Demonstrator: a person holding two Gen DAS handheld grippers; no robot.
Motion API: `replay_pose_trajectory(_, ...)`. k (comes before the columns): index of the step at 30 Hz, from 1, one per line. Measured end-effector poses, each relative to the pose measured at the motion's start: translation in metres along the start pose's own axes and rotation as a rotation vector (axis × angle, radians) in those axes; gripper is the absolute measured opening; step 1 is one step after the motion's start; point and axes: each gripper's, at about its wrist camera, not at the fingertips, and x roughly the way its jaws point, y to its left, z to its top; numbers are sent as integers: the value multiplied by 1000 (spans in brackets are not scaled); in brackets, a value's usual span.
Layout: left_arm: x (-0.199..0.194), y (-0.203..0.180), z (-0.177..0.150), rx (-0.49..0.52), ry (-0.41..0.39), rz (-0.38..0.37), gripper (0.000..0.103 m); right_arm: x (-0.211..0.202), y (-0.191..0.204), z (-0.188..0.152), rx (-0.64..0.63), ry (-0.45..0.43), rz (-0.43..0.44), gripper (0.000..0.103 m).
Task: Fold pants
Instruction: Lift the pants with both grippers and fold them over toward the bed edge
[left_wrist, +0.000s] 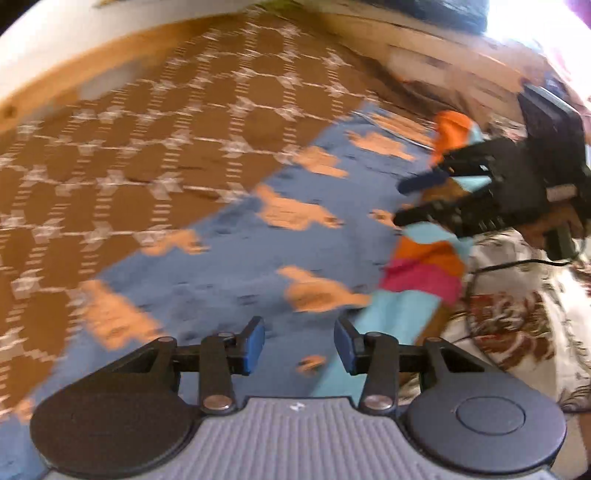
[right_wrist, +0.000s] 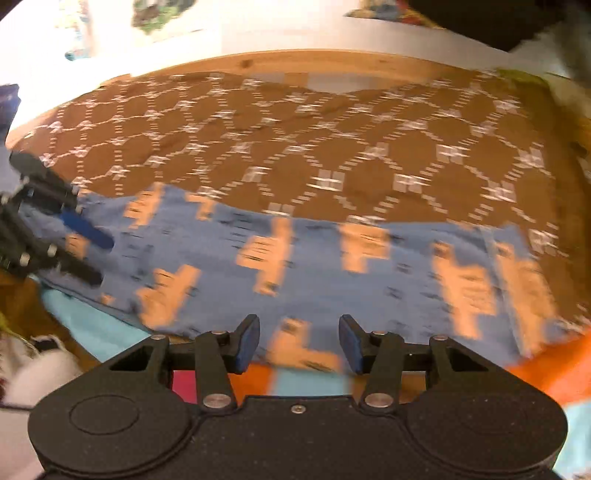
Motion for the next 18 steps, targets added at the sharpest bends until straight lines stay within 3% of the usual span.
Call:
replay_pose_trajectory(4, 25, -16, 3, 25, 36, 0, 48, -4, -33, -11, 77, -21, -39, 51)
replay_pose_trajectory(6, 35, -20, 2, 36, 75, 20, 32, -2, -43, -13, 109, -37, -46, 50)
replay_pose_trajectory(7, 40, -21, 2, 54, 102, 39, 8, 0, -46, -14, 111, -42, -53, 50)
replay_pose_trajectory(8, 42, -23, 2, 72, 116, 55, 3, 1, -48, -14, 109, -43, -66, 45)
replay_pose_trajectory(10, 37, -24, 0, 97, 123, 68, 1, 1, -51, -17, 100, -38, -96, 33)
replay_pose_trajectory(12, 31, -28, 1, 141, 145, 76, 1, 2, -54, -20, 85, -26, -148, 8)
replay_pose_trajectory(16, 34, -37, -2, 227, 201, 53, 1, 1, -72, -27, 167, -18, -166, 0)
replay_pose_trajectory(18, 36, -36, -4, 240, 201, 42, 1, -4, -78, -27, 199, -33, -166, 3)
